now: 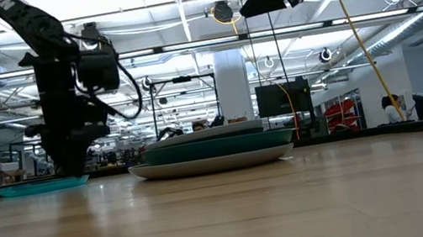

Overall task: Stack plastic plates
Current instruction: Stack the blue transparent plate on top of the blue transparent plate

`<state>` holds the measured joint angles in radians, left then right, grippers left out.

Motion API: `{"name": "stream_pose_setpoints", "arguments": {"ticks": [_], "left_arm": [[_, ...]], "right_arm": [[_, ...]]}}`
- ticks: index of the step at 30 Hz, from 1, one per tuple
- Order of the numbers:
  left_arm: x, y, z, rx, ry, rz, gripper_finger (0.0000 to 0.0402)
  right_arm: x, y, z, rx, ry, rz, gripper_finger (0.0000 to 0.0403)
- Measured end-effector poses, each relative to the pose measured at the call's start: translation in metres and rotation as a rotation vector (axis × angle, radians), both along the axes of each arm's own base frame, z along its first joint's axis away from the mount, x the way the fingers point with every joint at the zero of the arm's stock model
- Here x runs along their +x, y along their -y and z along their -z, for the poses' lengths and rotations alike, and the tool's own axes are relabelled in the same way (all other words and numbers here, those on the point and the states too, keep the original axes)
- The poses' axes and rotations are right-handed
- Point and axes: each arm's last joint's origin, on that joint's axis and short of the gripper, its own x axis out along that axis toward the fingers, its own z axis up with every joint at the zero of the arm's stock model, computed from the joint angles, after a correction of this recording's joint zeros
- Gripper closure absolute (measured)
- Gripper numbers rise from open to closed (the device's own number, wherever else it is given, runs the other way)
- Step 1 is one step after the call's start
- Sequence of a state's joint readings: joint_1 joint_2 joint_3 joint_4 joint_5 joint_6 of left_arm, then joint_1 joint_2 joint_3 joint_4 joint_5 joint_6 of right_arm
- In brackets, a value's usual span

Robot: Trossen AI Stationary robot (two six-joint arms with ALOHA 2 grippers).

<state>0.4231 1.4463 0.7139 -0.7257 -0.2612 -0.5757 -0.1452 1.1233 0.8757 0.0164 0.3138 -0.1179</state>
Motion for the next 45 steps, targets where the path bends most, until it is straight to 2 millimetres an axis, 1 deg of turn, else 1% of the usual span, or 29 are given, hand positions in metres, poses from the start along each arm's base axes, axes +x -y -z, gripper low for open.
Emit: {"name": "stream_pose_setpoints", "arguments": {"ticks": [5, 9, 26, 28, 34, 39, 45], "left_arm": [[0.002, -0.002, 0.014, -0.004, -0.079, -0.005, 0.0252], [0.005, -0.003, 0.018, 0.0, -0.091, 0.007, 0.0257], [0.009, 0.004, 0.02, 0.069, -0.098, -0.001, 0.0386], [0.009, 0.004, 0.02, 0.069, -0.097, 0.0, 0.0394], [0.01, 0.007, 0.02, 0.068, -0.099, 0.02, 0.0396], [0.009, 0.014, 0.014, 0.055, -0.101, 0.056, 0.0396], [0.015, 0.022, -0.01, 0.072, -0.135, 0.123, 0.0397]], "right_arm": [[0.0, 0.0, 0.0, 0.001, -0.003, -0.001, 0.0287], [0.0, 0.0, 0.001, 0.002, -0.006, -0.001, 0.0287], [0.0, 0.0, 0.001, 0.002, -0.006, 0.0, 0.0287], [0.0, 0.0, 0.001, 0.002, -0.006, 0.0, 0.0287], [0.0, 0.0, 0.001, 0.002, -0.006, -0.001, 0.0287], [0.0, 0.0, 0.001, 0.002, -0.006, 0.0, 0.0287], [0.0, 0.0, 0.001, 0.002, -0.006, -0.001, 0.0287]]}}
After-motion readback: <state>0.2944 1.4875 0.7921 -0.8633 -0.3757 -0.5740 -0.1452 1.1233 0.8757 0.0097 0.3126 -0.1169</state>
